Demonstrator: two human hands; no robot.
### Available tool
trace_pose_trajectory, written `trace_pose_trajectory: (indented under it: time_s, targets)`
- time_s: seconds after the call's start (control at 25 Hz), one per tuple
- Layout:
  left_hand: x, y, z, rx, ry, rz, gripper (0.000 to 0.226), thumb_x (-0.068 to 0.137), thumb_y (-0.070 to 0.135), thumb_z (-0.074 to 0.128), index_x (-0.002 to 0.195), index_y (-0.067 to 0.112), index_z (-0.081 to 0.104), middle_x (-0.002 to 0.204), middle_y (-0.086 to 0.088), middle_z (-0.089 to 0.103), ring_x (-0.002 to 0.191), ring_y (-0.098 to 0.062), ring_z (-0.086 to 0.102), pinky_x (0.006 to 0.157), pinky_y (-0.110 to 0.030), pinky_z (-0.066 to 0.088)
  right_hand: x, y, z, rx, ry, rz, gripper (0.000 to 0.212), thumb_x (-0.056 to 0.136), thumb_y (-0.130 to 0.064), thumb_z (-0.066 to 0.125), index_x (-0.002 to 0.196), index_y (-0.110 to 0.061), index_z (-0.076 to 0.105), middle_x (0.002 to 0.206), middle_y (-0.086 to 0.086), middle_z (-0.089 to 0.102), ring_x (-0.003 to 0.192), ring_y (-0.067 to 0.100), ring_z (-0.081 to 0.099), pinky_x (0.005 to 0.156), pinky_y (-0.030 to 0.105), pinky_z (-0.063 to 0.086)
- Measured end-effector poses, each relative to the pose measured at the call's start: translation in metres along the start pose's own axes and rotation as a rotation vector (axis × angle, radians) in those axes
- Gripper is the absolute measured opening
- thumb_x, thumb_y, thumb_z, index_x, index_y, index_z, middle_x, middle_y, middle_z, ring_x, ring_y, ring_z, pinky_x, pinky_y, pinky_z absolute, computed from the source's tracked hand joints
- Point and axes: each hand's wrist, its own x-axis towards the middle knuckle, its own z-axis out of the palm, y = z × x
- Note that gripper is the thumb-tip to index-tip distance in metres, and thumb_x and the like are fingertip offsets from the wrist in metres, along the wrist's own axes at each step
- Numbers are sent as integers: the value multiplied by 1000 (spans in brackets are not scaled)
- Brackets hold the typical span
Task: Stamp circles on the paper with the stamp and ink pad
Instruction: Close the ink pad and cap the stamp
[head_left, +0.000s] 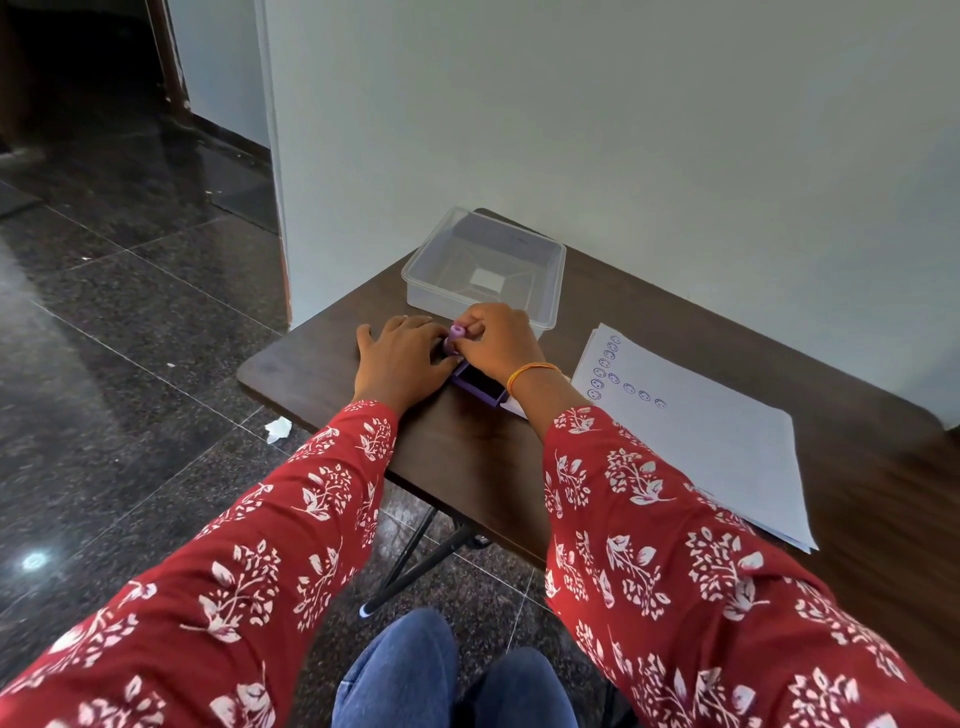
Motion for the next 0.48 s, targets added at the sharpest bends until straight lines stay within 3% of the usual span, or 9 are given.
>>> trace_pose_trajectory:
  time_s: [0.08,0.2,0.32,0.48]
  targets:
    - [-1,0,0,-12,-1,0,36,86,50,53,114,31,63,132,4,60,131,-22,45,106,-60,22,-5,-1,-2,4,-11,5,23,78,-27,72,98,-14,74,101,10,75,96,26,68,90,40,54]
    - [-2,-2,-2,-41,-20,-8,42,84,51,55,117,27,60,130,1,61,128,-23,48,108,-59,22,-16,2,-10,74,-9,58,48,81,-29,70,125,-13,61,124,8,68,115,23,62,104,36,46]
    - [-7,-1,-7,-81,-35,-24,49,83,48,59,123,20,54,127,-4,60,124,-26,51,109,-54,25,-31,19,-34,135,39,145,65,74,-32,78,131,-12,54,127,7,65,118,20,60,104,34,45]
    - [-20,-1,-9,-118,2,5,42,82,41,63,115,15,55,119,-8,63,114,-29,56,104,-46,33,-52,50,-63,-72,-230,249,104,59,-47,85,143,-11,35,149,9,43,135,26,43,107,36,36]
